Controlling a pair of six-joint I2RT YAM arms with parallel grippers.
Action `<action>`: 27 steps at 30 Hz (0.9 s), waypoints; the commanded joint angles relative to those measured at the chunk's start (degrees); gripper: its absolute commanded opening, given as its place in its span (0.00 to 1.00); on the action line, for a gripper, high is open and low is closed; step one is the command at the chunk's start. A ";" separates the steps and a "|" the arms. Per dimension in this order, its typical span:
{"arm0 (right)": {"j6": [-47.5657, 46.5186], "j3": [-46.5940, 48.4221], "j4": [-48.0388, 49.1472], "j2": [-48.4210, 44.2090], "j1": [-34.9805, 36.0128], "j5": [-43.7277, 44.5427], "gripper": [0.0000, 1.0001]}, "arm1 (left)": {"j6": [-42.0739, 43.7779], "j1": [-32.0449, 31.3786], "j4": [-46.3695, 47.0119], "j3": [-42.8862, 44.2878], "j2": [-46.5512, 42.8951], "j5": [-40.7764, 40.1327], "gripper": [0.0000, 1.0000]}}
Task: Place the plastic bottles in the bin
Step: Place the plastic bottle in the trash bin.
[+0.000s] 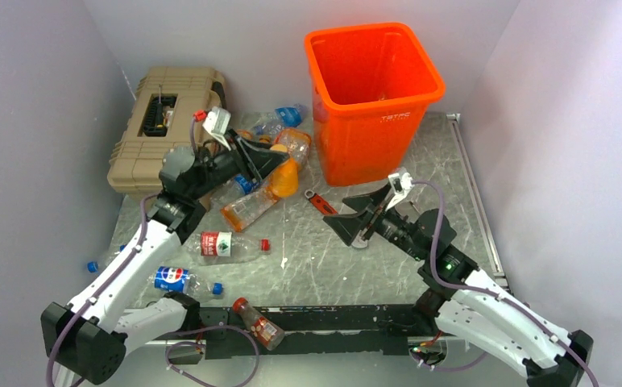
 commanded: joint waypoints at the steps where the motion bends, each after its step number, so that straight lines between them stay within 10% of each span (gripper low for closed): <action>1: -1.32 4.80 6.96 4.90 0.40 -4.27 1.00 | -10.14 0.82 25.50 -9.12 -2.81 9.82 0.00; 27: -14.74 19.67 10.99 24.99 8.33 0.45 1.00 | -18.65 3.53 41.32 -17.50 -3.87 17.02 0.00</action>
